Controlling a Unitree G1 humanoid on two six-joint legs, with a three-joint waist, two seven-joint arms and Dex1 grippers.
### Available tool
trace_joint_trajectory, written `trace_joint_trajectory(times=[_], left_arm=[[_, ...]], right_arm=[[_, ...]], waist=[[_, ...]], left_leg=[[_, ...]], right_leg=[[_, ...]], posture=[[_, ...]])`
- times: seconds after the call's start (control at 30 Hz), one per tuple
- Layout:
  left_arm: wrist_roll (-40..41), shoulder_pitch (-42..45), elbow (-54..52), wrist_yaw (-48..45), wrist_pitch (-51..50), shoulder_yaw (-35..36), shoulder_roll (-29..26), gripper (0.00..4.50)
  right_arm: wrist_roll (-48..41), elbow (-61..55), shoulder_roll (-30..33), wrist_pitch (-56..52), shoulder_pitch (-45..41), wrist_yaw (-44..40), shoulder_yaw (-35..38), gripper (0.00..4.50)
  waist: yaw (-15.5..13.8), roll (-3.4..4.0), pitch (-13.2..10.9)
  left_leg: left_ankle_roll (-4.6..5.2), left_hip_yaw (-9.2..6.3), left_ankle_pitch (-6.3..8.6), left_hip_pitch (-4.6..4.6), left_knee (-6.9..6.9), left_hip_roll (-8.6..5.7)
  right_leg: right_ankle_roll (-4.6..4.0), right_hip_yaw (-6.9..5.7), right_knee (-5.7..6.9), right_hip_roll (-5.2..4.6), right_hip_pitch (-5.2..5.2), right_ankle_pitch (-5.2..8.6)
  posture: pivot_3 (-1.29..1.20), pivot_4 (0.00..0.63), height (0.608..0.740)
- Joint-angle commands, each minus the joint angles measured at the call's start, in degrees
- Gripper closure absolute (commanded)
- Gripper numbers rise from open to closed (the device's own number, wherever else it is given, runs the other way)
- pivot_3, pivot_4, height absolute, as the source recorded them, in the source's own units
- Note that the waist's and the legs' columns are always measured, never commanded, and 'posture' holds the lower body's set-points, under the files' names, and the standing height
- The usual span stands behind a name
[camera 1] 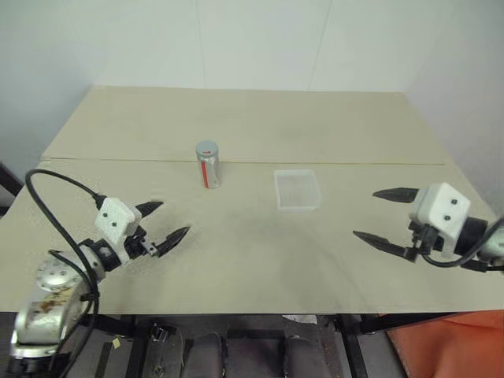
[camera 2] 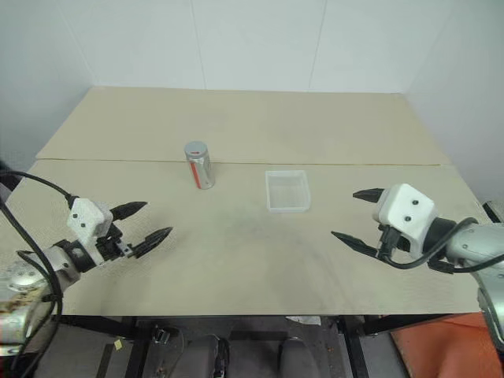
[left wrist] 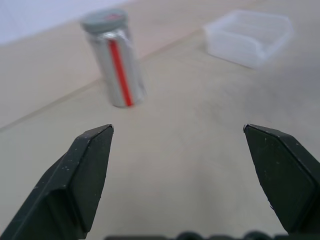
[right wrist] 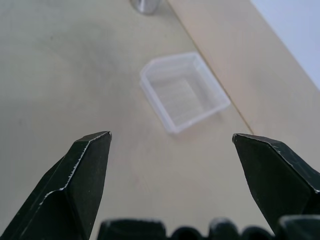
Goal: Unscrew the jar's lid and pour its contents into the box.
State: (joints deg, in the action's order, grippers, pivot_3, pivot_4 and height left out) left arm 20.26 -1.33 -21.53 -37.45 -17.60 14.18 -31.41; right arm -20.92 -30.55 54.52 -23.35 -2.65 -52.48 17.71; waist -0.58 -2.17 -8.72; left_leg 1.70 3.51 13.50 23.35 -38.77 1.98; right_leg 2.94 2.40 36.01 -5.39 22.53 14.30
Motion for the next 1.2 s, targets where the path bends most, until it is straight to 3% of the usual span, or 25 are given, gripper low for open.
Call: trace_joint_trajectory(times=[0.03, 0.37, 1.2], left_arm=[[-4.2, 2.7, 0.8, 7.4, 4.7, -1.7, 4.9, 0.00], [-14.4, 17.7, 25.1, 20.6, 21.8, -6.4, 18.1, 0.00], [-17.7, 41.6, 68.2, 23.5, 39.0, -9.2, 21.4, 0.00]], right_arm=[[0.5, -1.8, -1.6, -0.5, -3.7, 3.1, -2.8, 0.02], [2.2, -3.2, -4.4, -2.4, -8.5, 7.1, -9.7, 0.02], [2.6, -8.4, -4.3, -4.9, -5.7, 9.7, -7.4, 0.02]], waist=[[0.0, 0.00, 0.0], [-0.3, -0.02, 0.0], [-0.1, -0.06, 0.0]], left_leg=[[0.00, -0.02, 0.00, 0.00, -0.01, 0.00], [0.01, -0.11, 0.00, 0.05, -0.07, -0.11], [0.02, -0.08, 0.00, 0.15, -0.09, -0.13]], right_leg=[[0.01, -0.01, 0.01, 0.00, -0.01, -0.01], [0.11, -0.07, -0.07, -0.01, -0.11, -0.08], [0.17, -0.13, -0.08, 0.03, -0.06, -0.11]], posture=[[0.00, 0.150, 0.740], [0.00, 0.150, 0.740], [0.00, 0.150, 0.740]])
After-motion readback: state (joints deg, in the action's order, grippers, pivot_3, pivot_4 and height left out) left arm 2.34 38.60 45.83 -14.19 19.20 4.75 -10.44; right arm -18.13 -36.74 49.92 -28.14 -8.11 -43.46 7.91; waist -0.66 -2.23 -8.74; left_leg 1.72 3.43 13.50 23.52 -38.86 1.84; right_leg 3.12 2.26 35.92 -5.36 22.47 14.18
